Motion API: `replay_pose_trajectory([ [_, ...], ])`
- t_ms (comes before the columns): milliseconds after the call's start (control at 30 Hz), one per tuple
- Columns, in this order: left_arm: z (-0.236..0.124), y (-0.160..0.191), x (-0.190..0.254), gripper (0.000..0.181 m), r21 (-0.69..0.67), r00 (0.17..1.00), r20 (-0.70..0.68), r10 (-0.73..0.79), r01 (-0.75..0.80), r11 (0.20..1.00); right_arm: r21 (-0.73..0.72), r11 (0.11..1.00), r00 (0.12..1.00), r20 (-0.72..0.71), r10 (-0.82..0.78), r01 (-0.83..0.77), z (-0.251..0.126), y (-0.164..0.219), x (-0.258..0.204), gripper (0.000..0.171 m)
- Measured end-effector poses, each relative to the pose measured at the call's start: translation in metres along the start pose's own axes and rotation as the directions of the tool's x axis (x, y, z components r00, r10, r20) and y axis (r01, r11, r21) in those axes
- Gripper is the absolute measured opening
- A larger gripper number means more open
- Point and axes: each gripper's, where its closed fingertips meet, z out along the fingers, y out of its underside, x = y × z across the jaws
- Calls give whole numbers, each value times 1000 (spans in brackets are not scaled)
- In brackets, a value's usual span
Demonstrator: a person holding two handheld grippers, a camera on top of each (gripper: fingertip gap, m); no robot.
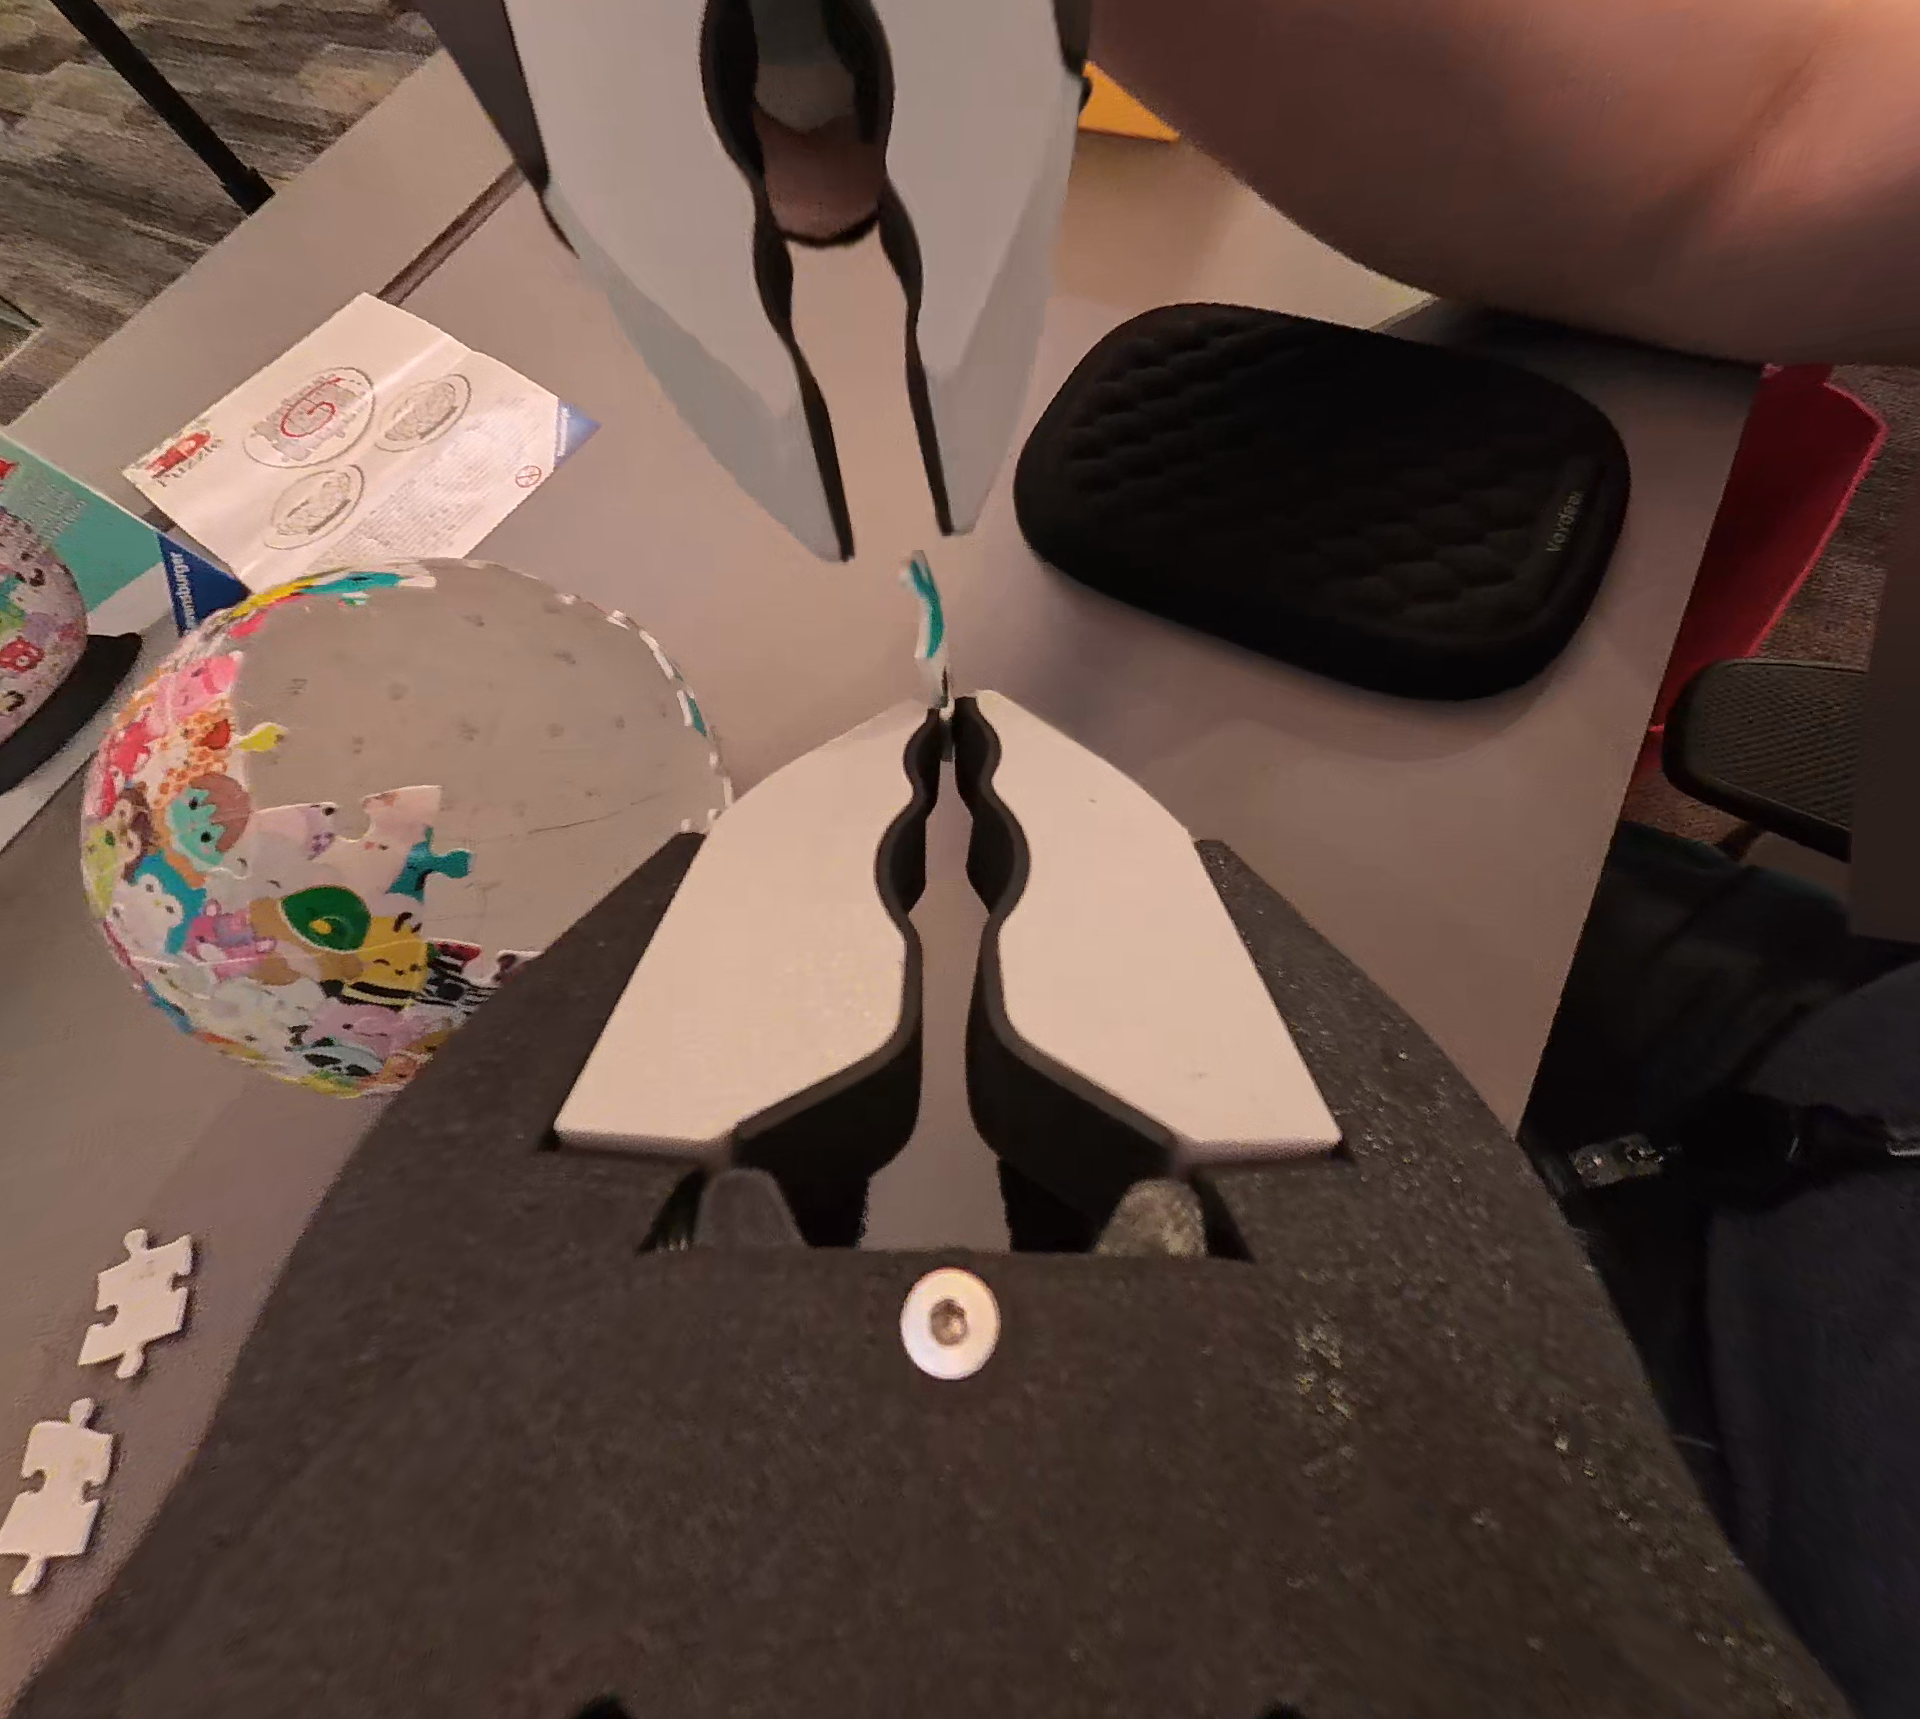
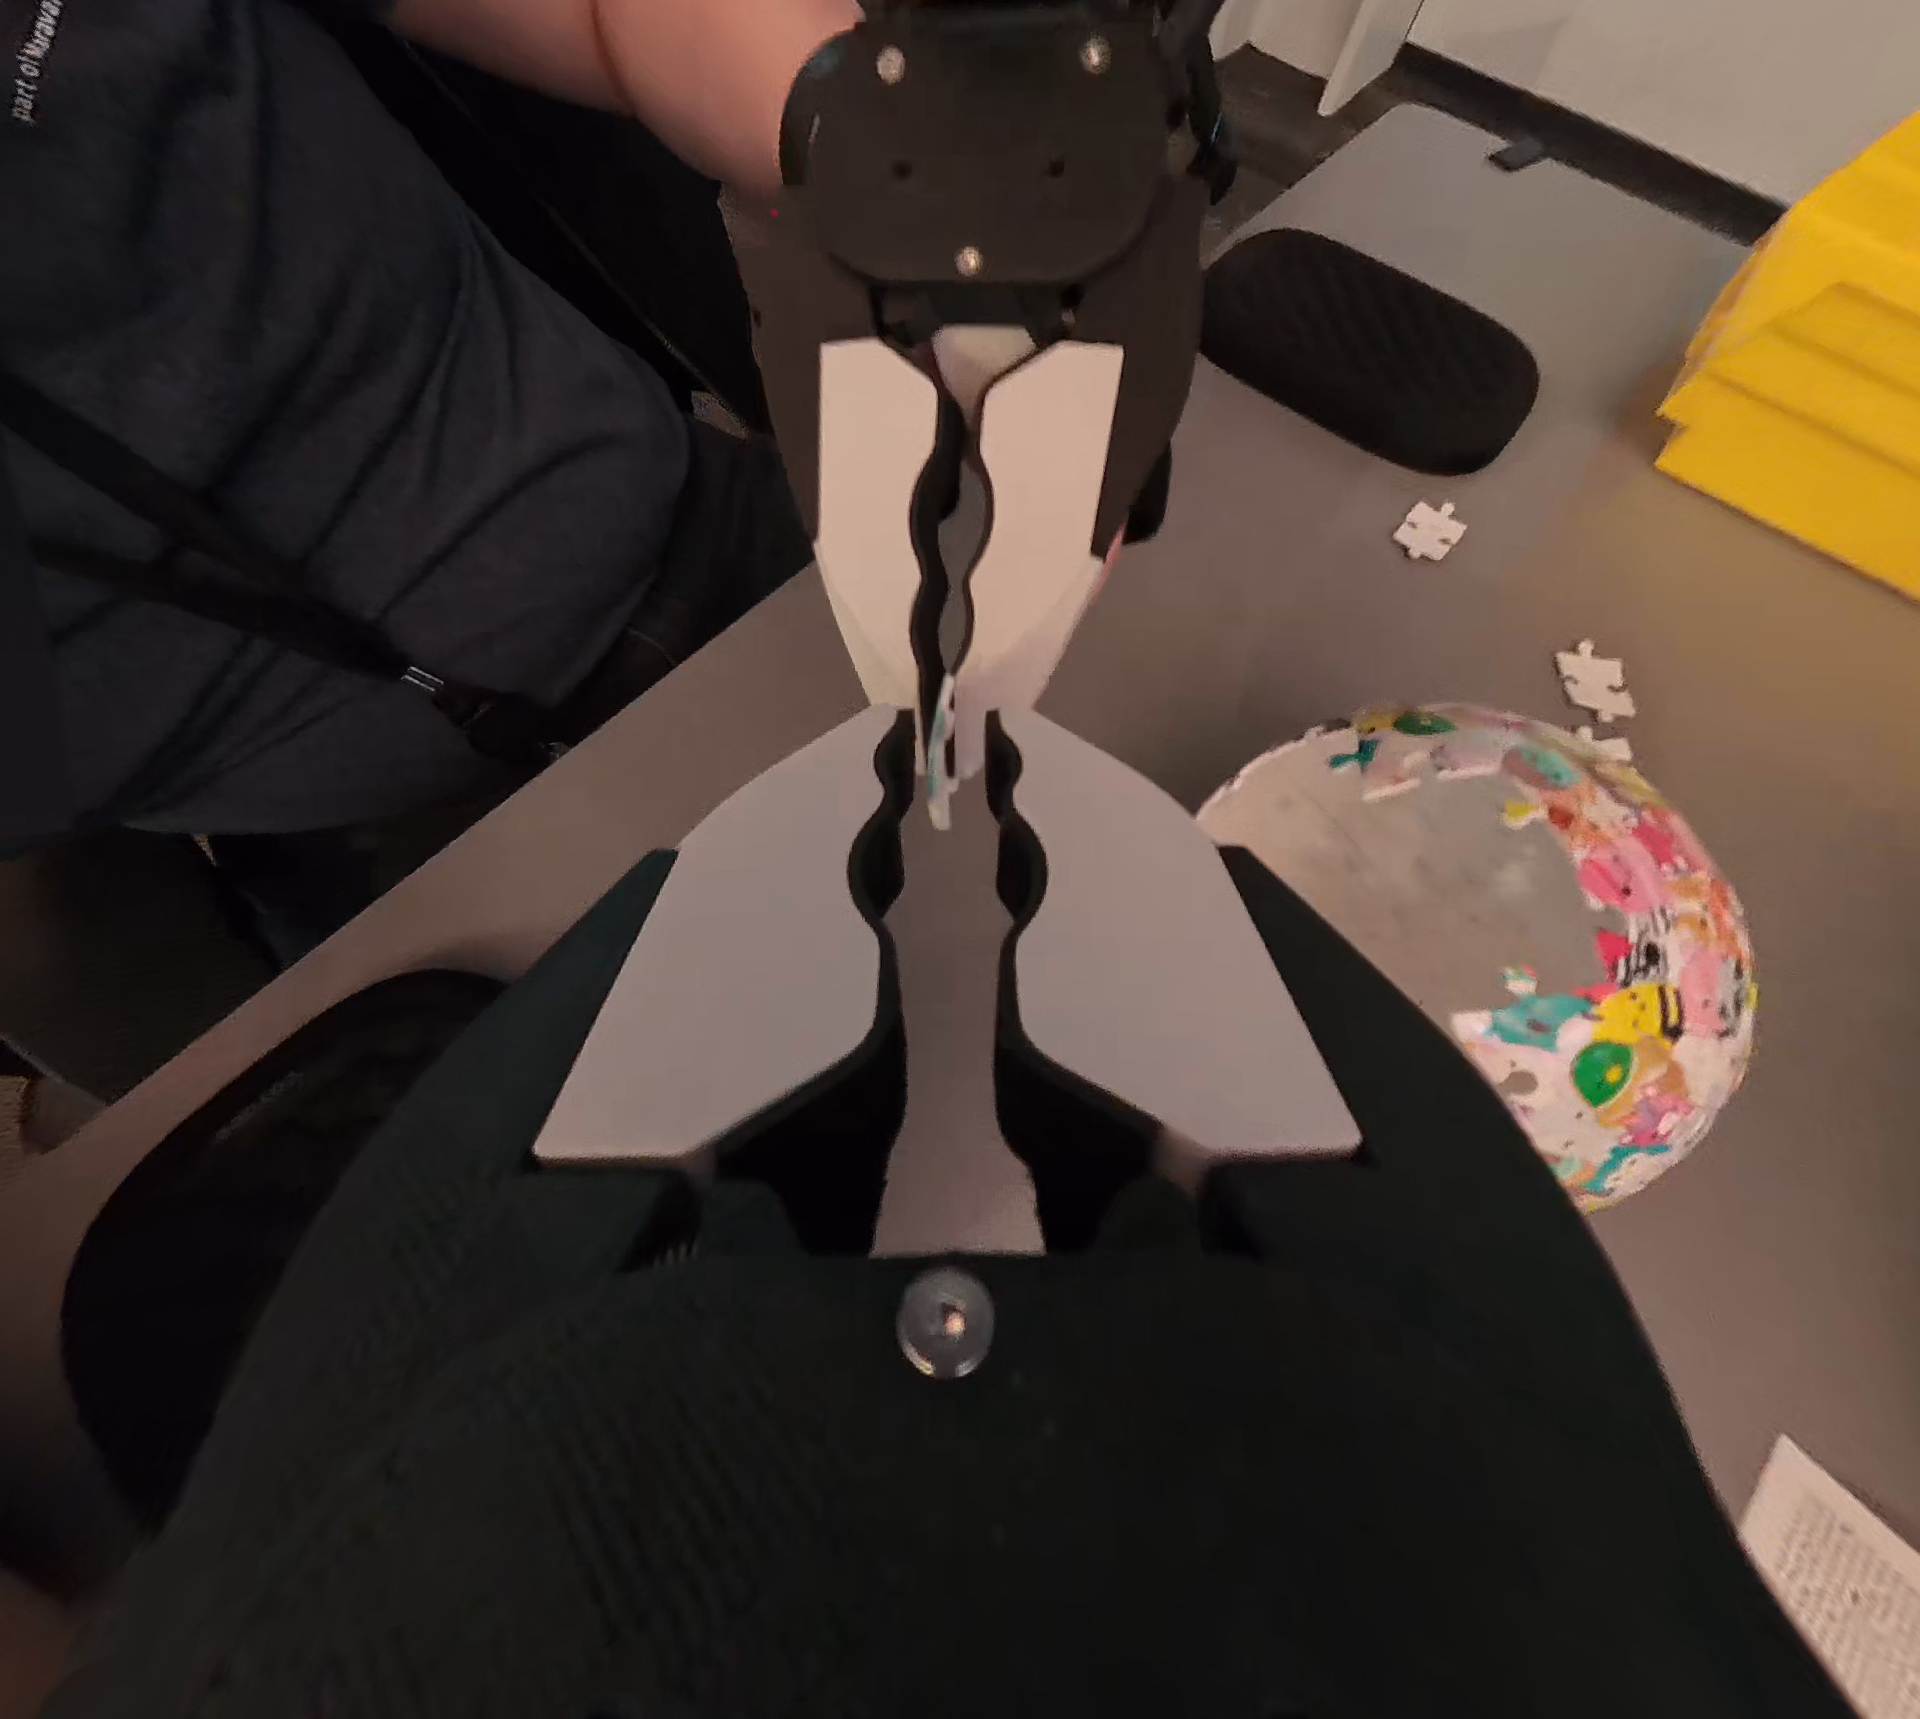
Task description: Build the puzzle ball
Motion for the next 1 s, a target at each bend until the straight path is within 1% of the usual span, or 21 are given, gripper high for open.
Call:
replay_pose_trajectory([
  [67, 2, 2, 0, 2, -13, 1000, 6, 9, -9, 1000, -55, 998, 1000, 17, 11, -10, 1, 2, -5, 10],
  [167, 3, 0, 1, 2, -12, 1000, 1, 7, -7, 1000, -128, 991, 999, -14, 30, -31, 4, 10, -2, 11],
  [267, 3, 0, 0, 2, -26, 999, 8, 37, -37, 999, -141, 989, 999, -16, 51, -53, 6, 12, -1, 13],
  [300, 3, 0, -1, 2, -31, 999, 13, 43, -43, 999, -146, 987, 998, -15, 61, -63, 6, 12, 0, 11],
  [333, 3, 0, -1, 2, -34, 999, 13, 47, -47, 998, -147, 987, 998, 5, 66, -65, 6, 12, -3, 3],
  [467, 2, 3, -7, 2, -62, 994, 56, 91, -88, 994, -155, 985, 997, 0, 77, -76, 7, 14, 0, 3],
  [500, 0, 3, -12, 9, -75, 991, 83, 104, -98, 992, -156, 985, 997, -6, 74, -74, 7, 16, 1, 3],
  [533, -3, 3, -17, 25, -91, 986, 112, 120, -110, 990, -166, 984, 998, -17, 67, -69, 7, 19, 4, 3],
  [567, -6, 5, -21, 34, -113, 984, 117, 138, -125, 986, -176, 983, 998, -30, 56, -60, 7, 24, 7, 3],
  [600, -8, 7, -23, 39, -147, 982, 108, 153, -137, 980, -183, 982, 998, -49, 44, -52, 7, 28, 12, 3],
  [667, -10, 12, -32, 42, -215, 979, 106, 176, -151, 965, -186, 981, 997, -63, 52, -63, 7, 36, 19, 3],
  [733, -8, 18, -35, 42, -287, 981, 73, 179, -151, 946, -189, 980, 996, -71, 54, -67, 10, 41, 23, 3],
  [800, -4, 23, -38, 42, -348, 981, 45, 186, -159, 924, -227, 972, 995, -89, 37, -56, 13, 48, 27, 3],
  [933, 3, 27, -42, 38, -420, 981, 24, 192, -164, 892, -260, 965, 994, -105, 8, -35, 18, 54, 32, 3],
  [1000, 6, 27, -44, 39, -430, 975, 25, 222, -190, 882, -272, 962, 994, -113, -2, -29, 21, 55, 34, 3],
])
